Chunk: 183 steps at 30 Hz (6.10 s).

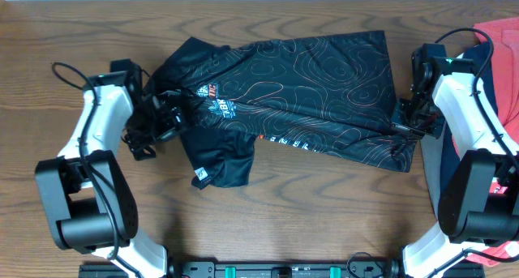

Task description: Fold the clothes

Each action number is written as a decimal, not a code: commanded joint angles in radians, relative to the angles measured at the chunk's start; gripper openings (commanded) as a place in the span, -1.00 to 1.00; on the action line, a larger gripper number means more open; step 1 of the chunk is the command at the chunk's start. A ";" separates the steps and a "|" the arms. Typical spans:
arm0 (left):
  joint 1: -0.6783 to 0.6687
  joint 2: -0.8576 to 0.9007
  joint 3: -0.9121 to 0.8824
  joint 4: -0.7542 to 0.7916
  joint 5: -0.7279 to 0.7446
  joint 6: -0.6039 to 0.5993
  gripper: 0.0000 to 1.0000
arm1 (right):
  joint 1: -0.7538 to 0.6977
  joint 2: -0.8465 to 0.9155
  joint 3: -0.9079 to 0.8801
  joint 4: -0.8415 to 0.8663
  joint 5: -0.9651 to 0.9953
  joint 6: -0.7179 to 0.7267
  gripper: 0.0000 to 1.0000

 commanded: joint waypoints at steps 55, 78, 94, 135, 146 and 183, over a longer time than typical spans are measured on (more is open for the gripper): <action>-0.184 -0.236 -0.177 0.122 -0.058 0.087 -0.88 | -0.008 -0.011 -0.001 -0.088 0.042 0.003 -0.98; 0.048 -0.816 -0.076 -0.158 0.006 0.115 -0.88 | -0.075 -0.370 -0.001 -0.194 0.031 -0.031 -0.98; 0.048 -0.905 -0.063 -0.184 0.009 0.110 -0.88 | -0.076 -0.375 -0.001 -0.281 0.053 -0.032 -0.98; 0.048 -0.116 -0.063 0.437 0.006 0.061 0.22 | -0.041 0.065 -0.001 0.433 -0.060 -0.102 -0.35; 0.048 -0.132 -0.150 0.169 -0.070 0.061 0.23 | -0.027 0.066 -0.032 0.198 -0.072 -0.110 -0.61; 0.114 -0.138 -0.336 0.002 -0.211 0.019 -0.88 | -0.040 0.061 -0.329 0.114 0.222 0.101 -0.97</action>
